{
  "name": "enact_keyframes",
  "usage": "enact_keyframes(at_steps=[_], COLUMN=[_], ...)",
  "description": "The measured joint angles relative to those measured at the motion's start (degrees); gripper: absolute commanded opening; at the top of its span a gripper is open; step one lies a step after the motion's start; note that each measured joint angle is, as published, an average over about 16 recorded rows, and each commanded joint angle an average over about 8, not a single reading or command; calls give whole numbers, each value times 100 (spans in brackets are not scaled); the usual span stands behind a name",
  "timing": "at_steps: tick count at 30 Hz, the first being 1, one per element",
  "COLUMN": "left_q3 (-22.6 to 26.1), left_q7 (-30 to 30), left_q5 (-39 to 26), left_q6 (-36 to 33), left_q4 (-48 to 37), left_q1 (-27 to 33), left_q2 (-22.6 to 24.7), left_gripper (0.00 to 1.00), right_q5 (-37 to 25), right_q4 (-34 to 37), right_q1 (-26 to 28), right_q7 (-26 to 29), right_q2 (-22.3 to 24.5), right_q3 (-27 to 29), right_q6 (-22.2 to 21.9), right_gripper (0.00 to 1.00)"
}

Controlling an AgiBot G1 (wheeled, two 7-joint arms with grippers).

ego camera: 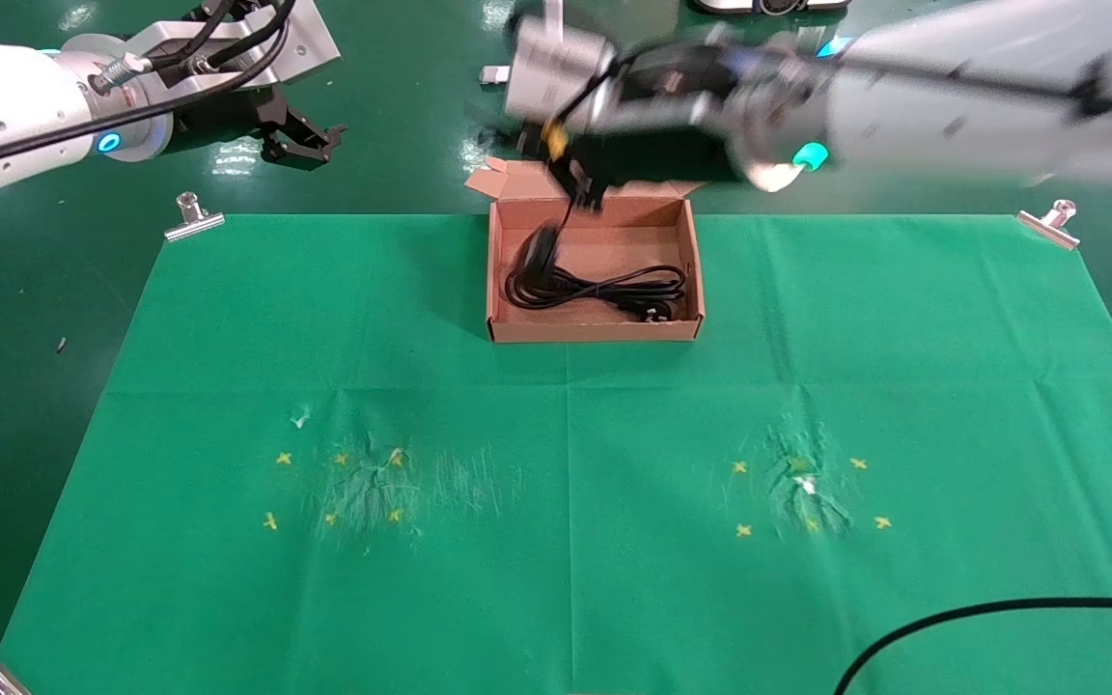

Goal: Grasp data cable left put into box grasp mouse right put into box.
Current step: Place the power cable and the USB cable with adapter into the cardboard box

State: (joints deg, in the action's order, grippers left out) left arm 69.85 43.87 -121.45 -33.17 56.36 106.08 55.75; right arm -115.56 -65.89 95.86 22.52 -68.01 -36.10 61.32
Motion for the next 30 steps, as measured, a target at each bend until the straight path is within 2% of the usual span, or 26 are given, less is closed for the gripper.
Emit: enact_keyframes(at_steps=[5,6,7,13,14,15,30], left_q3=[-18,-22,-26,-45,-47,-49,-54], left_q7=[414,482,544,783,804,820,820], left_q5=[-387,-452,-512,-756,-778,-795,-791], left_q6=[-96,-113,-129,-200,-207,-213,-221], left_q4=[238,280,320,483,498,510,499], left_q1=[-41,-48,-56,-89,-92,-95,-100], left_q2=[-42,-50,-57,-88,-91,-94,-90], left_gripper=[100,100,100,100,100,100,100], right_q5=[-415,-495,-571,-814,-820,-821,-789], right_q4=[297,369,444,802,835,860,849], right_q1=[-116,-141,-167,-298,-317,-334,-332], right_q7=[95,100,104,91,79,65,62], right_q2=[-229,-263,-292,-388,-392,-394,-373], right_q3=[-207,-240,-269,-337,-335,-333,-317], right_q6=[-152,-201,-251,-557,-598,-634,-639], right_gripper=[0,1,7,82,93,100,100])
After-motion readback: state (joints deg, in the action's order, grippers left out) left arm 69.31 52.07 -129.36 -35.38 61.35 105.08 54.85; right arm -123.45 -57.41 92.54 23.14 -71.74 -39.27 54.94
